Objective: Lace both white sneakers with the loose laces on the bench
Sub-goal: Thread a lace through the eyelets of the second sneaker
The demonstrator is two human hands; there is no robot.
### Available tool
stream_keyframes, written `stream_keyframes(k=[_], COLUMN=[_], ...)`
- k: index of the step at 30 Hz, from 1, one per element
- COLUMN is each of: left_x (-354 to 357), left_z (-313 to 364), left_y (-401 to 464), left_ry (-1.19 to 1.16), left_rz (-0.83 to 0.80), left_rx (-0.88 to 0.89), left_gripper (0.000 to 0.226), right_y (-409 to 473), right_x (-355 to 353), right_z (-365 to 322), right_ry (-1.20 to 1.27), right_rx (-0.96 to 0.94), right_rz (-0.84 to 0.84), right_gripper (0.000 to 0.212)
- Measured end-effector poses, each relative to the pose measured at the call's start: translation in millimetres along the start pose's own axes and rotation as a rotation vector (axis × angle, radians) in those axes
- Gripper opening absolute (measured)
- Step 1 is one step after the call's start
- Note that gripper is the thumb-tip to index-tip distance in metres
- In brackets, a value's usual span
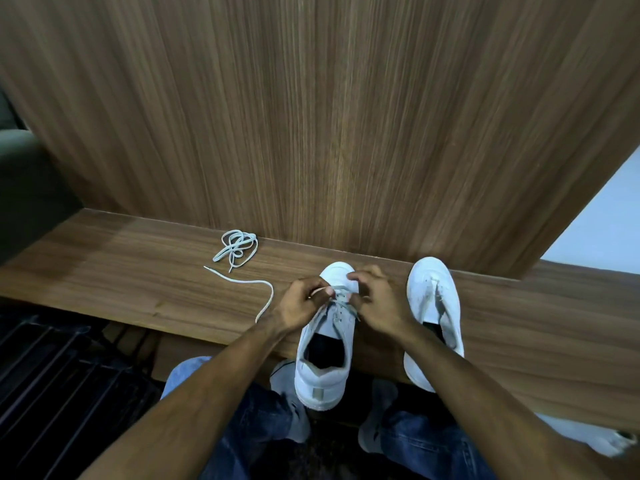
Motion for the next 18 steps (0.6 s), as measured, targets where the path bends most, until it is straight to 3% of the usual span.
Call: stream_keyframes(k=[2, 5, 13, 18], left_x=[8, 1, -37, -36], left_z=[9, 3, -35, -30], left_y=[5, 8, -10, -9], left_ry=[0.061, 0.104, 0.105, 0.147], left_rz=[-0.02, 0.021, 0.134, 0.181], left_rx=[0.027, -0.004, -0.14, -0.175], left_gripper=[0.018, 0.016, 0.02, 0.016], right_y=[0, 1, 6, 3], right_x=[10, -8, -89, -85], right_z=[-11, -10, 56, 73], right_ry=[-0.111, -0.217, -0.092, 0.046], right_rx=[-0.066, -0.048, 0.242, 0.355], right_rz=[-0.029, 0.106, 0.428, 0.457], right_gripper=[0.026, 0.02, 0.014, 0.019])
Point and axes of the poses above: each hand's wrist, its own y-axis towards the middle knuckle, its own x-axis out of the palm, z = x × y, the point moved 8 cm from there along y, towards the middle knuckle, and after that the axes turned 11 degrees about x, right-handed, at the moved point
